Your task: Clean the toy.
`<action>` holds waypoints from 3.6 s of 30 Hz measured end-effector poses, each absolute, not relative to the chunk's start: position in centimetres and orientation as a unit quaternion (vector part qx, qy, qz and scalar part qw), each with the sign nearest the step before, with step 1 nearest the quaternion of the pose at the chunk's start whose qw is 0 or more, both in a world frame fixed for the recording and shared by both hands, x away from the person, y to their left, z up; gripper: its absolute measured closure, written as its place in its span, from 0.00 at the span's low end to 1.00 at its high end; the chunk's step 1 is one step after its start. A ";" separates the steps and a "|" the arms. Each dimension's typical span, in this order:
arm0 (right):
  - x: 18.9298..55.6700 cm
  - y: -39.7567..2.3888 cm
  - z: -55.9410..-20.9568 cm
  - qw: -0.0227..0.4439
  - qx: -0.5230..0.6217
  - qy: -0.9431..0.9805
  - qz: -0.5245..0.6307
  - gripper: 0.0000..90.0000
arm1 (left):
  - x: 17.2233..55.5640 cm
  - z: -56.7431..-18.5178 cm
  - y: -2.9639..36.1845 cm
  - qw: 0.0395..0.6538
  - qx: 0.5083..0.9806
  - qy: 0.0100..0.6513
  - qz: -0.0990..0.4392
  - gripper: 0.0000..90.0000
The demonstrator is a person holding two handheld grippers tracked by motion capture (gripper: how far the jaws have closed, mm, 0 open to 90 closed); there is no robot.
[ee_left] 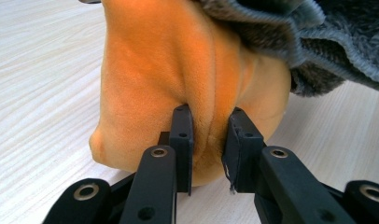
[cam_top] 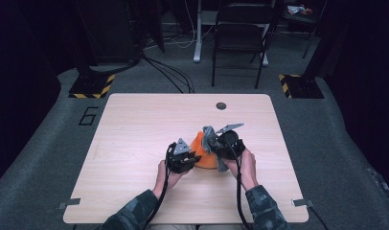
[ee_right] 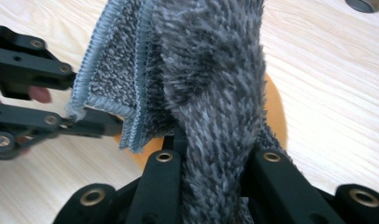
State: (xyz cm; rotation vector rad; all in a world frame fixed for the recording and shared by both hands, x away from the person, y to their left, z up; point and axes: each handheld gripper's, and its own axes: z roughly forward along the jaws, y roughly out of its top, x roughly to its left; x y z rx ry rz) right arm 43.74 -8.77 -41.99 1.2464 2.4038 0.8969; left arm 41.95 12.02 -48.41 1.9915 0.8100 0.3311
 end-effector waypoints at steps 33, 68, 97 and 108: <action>43.9 -11.2 -40.4 0.133 0.454 0.807 0.353 0.86 | 41.8 -48.5 12.0 0.456 0.816 0.318 0.159 0.82; 44.9 -12.0 -44.0 0.120 0.459 0.813 0.338 0.83 | 41.8 -48.7 11.8 0.463 0.814 0.315 0.153 0.82; 44.9 -14.4 -41.9 0.136 0.485 0.791 0.348 0.86 | 42.5 -48.9 12.6 0.468 0.807 0.329 0.144 0.81; 44.8 -11.0 -43.8 0.138 0.460 0.813 0.328 0.86 | 41.4 -47.6 11.4 0.414 0.844 0.272 0.206 0.43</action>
